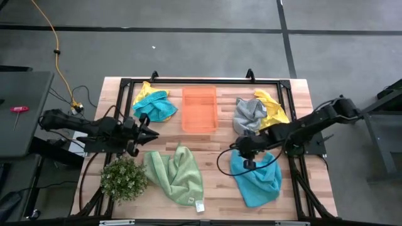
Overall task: Fold microfiber towels
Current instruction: Fold the bottom blue microfiber cloth
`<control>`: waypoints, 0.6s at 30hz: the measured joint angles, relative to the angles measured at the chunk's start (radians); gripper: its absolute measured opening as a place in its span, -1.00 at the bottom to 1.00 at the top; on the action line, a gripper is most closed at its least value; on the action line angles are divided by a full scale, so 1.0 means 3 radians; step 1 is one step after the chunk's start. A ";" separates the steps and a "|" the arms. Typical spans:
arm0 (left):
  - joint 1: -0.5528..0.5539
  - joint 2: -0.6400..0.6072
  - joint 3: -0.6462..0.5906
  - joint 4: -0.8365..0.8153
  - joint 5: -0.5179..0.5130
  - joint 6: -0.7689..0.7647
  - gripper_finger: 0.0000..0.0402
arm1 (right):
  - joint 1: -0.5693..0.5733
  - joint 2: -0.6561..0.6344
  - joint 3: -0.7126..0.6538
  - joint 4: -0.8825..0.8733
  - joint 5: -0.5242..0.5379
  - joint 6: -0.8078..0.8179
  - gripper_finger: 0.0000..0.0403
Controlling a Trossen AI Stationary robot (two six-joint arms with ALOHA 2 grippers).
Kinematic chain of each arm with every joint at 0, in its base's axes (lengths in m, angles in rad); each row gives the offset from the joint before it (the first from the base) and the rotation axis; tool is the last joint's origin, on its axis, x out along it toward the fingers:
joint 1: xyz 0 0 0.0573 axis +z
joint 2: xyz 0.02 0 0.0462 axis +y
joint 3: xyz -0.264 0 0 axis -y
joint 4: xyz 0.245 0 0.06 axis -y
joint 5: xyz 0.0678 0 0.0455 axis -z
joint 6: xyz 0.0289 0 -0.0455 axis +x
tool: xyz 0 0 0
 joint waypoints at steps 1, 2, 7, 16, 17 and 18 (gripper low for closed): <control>-0.0036 0.0098 0.0000 0.0114 -0.0004 0.0021 -0.67 | 0.0029 0.0052 0.0061 -0.0170 0.0000 0.0079 -0.65; -0.0073 0.0195 0.0000 0.0241 -0.0009 0.0038 -0.62 | 0.0061 0.0092 0.0116 -0.0315 -0.0001 0.0146 -0.60; -0.0238 0.0673 0.0129 0.0580 -0.0112 0.0073 -0.42 | 0.0226 0.0193 0.0227 -0.0675 0.0000 0.0432 -0.39; -0.0567 0.1668 0.0781 0.0593 -0.0449 0.0335 -0.22 | 0.0478 0.0187 0.0231 -0.0877 0.0051 0.0702 -0.29; -0.0591 0.1798 0.0856 0.0591 -0.0509 0.0377 -0.22 | 0.0501 0.0187 0.0231 -0.0883 0.0053 0.0742 -0.29; -0.0610 0.1916 0.0926 0.0588 -0.0583 0.0394 -0.22 | 0.0520 0.0187 0.0231 -0.0889 0.0056 0.0766 -0.29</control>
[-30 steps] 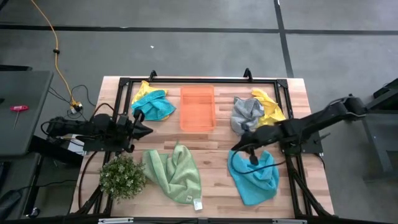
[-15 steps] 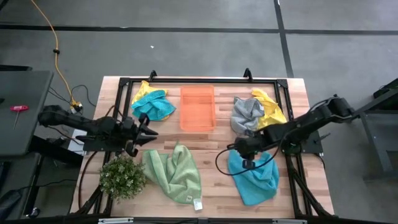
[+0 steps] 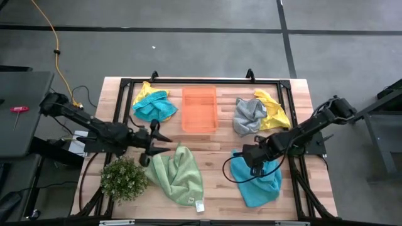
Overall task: Fold microfiber towels
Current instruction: Fold the bottom blue microfiber cloth
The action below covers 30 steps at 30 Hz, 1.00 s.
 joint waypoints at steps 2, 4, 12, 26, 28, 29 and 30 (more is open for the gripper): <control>-0.0019 0.0236 0.0132 0.0002 -0.0098 0.0001 -0.22 | 0.0043 0.0000 0.0000 0.0000 0.0000 0.0070 -0.29; -0.0020 0.0446 0.0238 -0.0003 -0.0111 0.0002 -0.23 | 0.0096 0.0000 0.0000 -0.0004 0.0000 0.0157 -0.29; -0.0020 0.1021 0.0508 -0.0002 0.0135 -0.0002 -0.23 | 0.0391 0.0000 -0.0001 0.0038 0.0000 0.0590 -0.29; -0.0016 0.1847 0.0897 -0.0017 0.0401 0.0366 -0.23 | 0.0572 0.0648 -0.0002 0.0721 0.0264 0.0824 -0.54; -0.0016 0.1946 0.0967 -0.0036 0.0498 0.0408 -0.23 | 0.0573 0.0782 -0.0003 0.0845 0.0197 0.0748 -0.71; -0.0016 0.1994 0.1000 -0.0020 0.0542 0.0408 -0.23 | 0.0573 0.0850 -0.0003 0.0894 0.0179 0.0703 -0.81; -0.0016 0.2022 0.1015 -0.0031 0.0574 0.0408 -0.23 | 0.0567 0.0916 -0.0003 0.0930 0.0182 0.0658 -0.90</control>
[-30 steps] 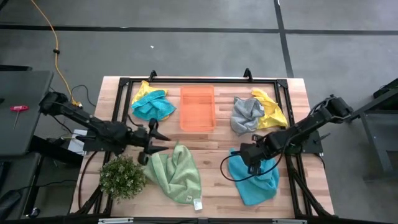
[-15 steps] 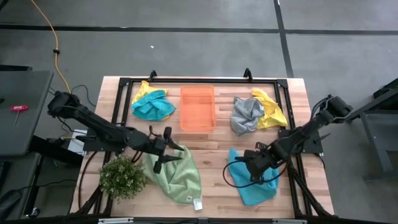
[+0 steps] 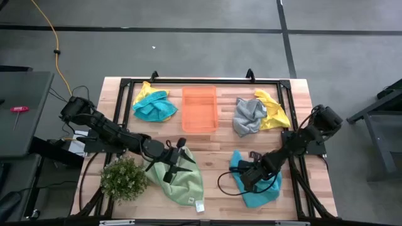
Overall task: Fold microfiber towels
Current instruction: Fold the bottom blue microfiber cloth
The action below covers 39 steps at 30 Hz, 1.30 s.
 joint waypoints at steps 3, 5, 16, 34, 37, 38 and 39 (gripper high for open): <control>0.0000 0.0080 0.0064 -0.0002 0.0039 0.0011 -0.23 | -0.0054 0.0166 0.0020 0.0103 0.0111 -0.0133 -0.94; 0.0000 0.0083 0.0071 -0.0015 0.0031 0.0041 -0.23 | -0.0127 0.0260 0.0039 0.0276 0.0264 -0.0289 -0.90; 0.0000 0.0067 0.0079 -0.0177 -0.0057 0.0062 -0.23 | -0.0685 0.0361 0.0076 0.2122 0.0581 -0.1944 -0.95; 0.0455 0.0404 0.0080 -0.0686 -0.0644 -0.1215 -0.20 | -0.0492 -0.0303 0.0066 0.1464 0.1229 -0.1876 -0.94; 0.0584 0.0619 0.0073 -0.0674 -0.0473 -0.1381 -0.16 | -0.0495 -0.0280 0.0066 0.1419 0.1261 -0.1795 -0.94; 0.0616 0.0685 0.0076 -0.0620 -0.0450 -0.1416 -0.14 | -0.0494 -0.0280 0.0065 0.1407 0.1298 -0.1795 -0.94; 0.0644 0.0733 0.0077 -0.0603 -0.0436 -0.1434 -0.12 | -0.0494 -0.0280 0.0065 0.1417 0.1326 -0.1796 -0.94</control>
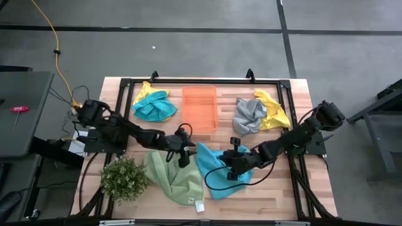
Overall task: Fold microfiber towels
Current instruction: Fold the bottom blue microfiber cloth
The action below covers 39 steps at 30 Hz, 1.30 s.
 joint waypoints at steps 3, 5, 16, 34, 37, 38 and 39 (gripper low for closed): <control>0.0065 0.0107 -0.0001 0.0093 0.0015 -0.0063 -0.06 | 0.0000 0.0000 0.0001 0.0000 0.0076 0.0000 -0.94; 0.0088 0.0138 -0.0001 0.0184 -0.0007 -0.0064 -0.03 | 0.0000 0.0000 0.0000 0.0000 0.0077 0.0000 -0.94; 0.0101 0.0307 0.0003 0.0405 -0.0103 -0.0058 0.01 | -0.0006 0.0000 0.0000 0.0071 0.0079 0.0000 -0.94; 0.0143 0.0494 0.0228 0.0368 0.0521 0.0122 -0.10 | -0.0009 0.0000 0.0001 0.0153 0.0078 -0.0003 -0.94; 0.0141 0.0453 0.0266 0.0209 0.0576 0.0139 -0.28 | -0.0009 0.0000 0.0001 0.0150 0.0076 -0.0004 -0.94; 0.0141 0.0410 0.0262 0.0102 0.0583 0.0160 -0.36 | -0.0009 0.0000 0.0001 0.0149 0.0076 -0.0018 -0.94; 0.0140 0.0359 0.0256 0.0026 0.0590 0.0181 -0.45 | -0.0009 0.0000 0.0001 0.0150 0.0076 -0.0028 -0.94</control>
